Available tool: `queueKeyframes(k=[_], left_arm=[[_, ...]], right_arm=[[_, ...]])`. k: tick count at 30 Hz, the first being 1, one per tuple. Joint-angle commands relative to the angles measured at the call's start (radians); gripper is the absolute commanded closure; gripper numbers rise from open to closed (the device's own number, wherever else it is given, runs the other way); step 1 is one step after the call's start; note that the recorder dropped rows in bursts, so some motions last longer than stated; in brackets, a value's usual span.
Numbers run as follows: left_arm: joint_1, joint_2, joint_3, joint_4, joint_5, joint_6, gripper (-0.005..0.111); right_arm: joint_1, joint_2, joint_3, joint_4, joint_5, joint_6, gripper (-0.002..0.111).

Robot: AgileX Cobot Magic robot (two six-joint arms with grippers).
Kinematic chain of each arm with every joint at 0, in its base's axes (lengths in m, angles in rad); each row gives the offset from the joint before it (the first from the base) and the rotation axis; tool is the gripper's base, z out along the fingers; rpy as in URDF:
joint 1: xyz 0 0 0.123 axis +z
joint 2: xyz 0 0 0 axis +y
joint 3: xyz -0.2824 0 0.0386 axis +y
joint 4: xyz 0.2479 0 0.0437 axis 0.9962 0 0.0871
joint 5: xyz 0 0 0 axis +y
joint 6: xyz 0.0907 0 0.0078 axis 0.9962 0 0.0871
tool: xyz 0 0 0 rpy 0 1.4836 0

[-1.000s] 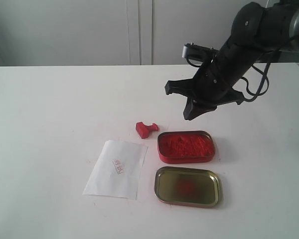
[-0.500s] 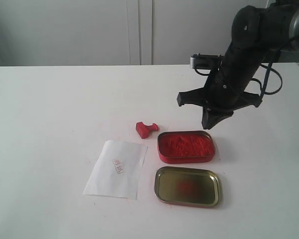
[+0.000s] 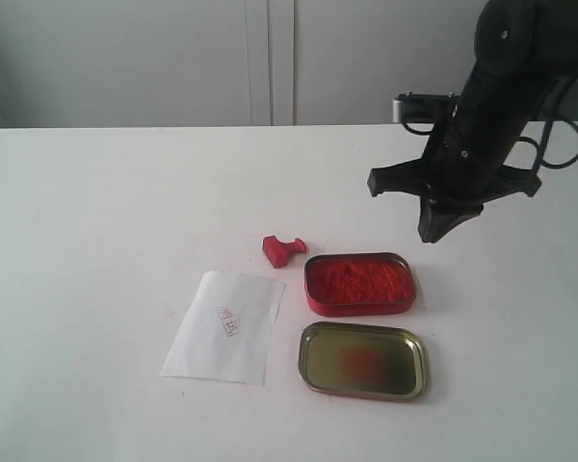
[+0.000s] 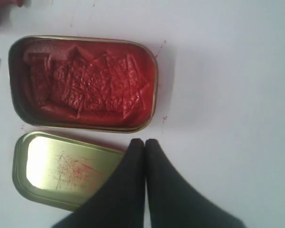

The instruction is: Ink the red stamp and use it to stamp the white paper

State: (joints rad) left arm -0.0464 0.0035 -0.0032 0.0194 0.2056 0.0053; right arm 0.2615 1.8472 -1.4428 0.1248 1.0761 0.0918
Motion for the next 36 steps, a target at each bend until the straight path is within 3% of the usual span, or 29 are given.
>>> queueKeyframes(k=[1, 14, 22, 36], left_arm=[[0.004, -0.003, 0.003, -0.003, -0.004, 0.003, 0.107], [0.004, -0.003, 0.003, -0.003, -0.004, 0.003, 0.107], [0.004, -0.003, 0.003, -0.003, -0.004, 0.003, 0.107], [0.004, -0.003, 0.003, -0.003, -0.004, 0.003, 0.107]], right_arm=[[-0.052, -0.058, 0.046, -0.012, -0.008, -0.002, 0.108], [-0.21, -0.201, 0.234, -0.039, -0.071, -0.07, 0.108], [-0.216, -0.281, 0.329, -0.202, -0.087, -0.06, 0.108], [-0.216, -0.389, 0.375, -0.176, -0.096, -0.034, 0.108]])
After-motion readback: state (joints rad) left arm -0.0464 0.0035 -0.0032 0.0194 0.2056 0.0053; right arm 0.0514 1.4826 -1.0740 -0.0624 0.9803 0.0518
